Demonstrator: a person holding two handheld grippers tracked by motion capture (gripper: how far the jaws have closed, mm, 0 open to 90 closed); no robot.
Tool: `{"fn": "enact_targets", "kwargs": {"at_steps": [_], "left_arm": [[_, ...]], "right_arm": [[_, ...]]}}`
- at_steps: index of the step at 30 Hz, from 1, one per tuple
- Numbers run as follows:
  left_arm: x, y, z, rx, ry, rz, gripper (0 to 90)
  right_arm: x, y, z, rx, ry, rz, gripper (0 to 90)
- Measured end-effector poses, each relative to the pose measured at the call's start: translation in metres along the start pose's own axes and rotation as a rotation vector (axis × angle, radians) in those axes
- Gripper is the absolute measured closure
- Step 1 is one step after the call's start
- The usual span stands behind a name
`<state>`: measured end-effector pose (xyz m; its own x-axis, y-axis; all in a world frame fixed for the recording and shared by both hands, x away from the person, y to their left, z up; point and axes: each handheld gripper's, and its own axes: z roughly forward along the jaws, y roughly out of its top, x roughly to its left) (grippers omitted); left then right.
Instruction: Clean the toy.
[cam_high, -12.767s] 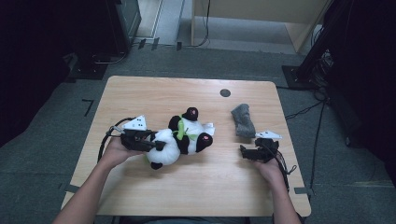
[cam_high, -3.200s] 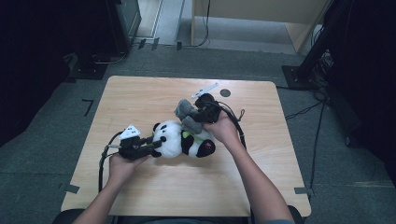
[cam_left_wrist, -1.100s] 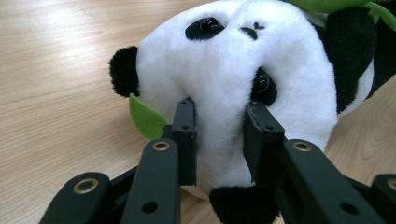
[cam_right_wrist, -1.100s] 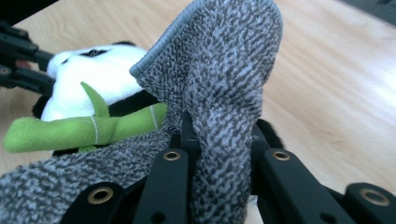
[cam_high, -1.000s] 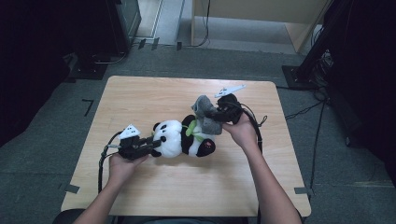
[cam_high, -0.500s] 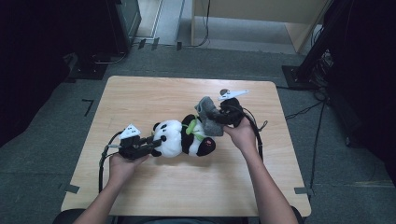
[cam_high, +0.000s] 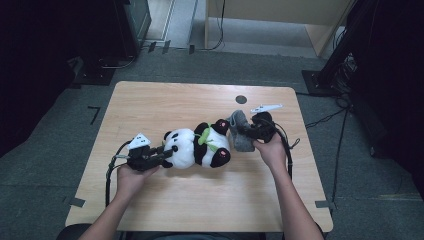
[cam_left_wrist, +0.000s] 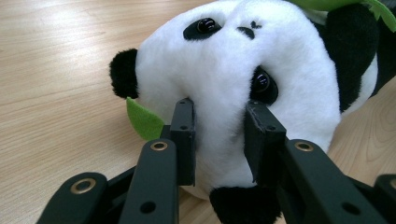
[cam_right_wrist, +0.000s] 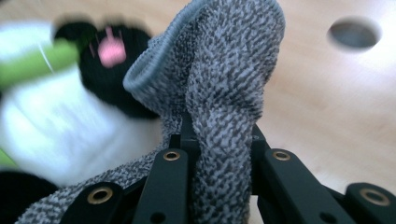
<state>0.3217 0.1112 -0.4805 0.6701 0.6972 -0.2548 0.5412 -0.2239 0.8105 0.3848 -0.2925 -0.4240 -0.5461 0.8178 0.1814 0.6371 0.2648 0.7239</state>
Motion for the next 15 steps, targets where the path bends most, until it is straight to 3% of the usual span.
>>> {"fn": "enact_targets", "kwargs": {"at_steps": [3,6,9,11,15], "left_arm": [[0.0,0.0,0.0,-0.002,0.0,0.004,67.7],[0.0,0.0,0.0,-0.003,0.0,0.008,67.5],[0.0,0.0,0.0,0.0,0.0,0.013,67.4],[0.0,0.0,0.0,-0.001,-0.002,0.009,67.5],[0.0,0.0,0.0,-0.001,-0.004,0.0,67.8]], "right_arm": [[0.006,0.016,-0.013,-0.08,0.017,-0.004,78.7],[0.02,0.031,-0.014,-0.116,0.066,-0.023,78.4],[0.035,0.038,-0.002,-0.102,0.1,-0.065,78.1],[0.041,0.037,0.01,-0.06,0.087,-0.099,78.1],[0.029,0.027,0.016,-0.056,0.097,-0.049,78.5]]}}
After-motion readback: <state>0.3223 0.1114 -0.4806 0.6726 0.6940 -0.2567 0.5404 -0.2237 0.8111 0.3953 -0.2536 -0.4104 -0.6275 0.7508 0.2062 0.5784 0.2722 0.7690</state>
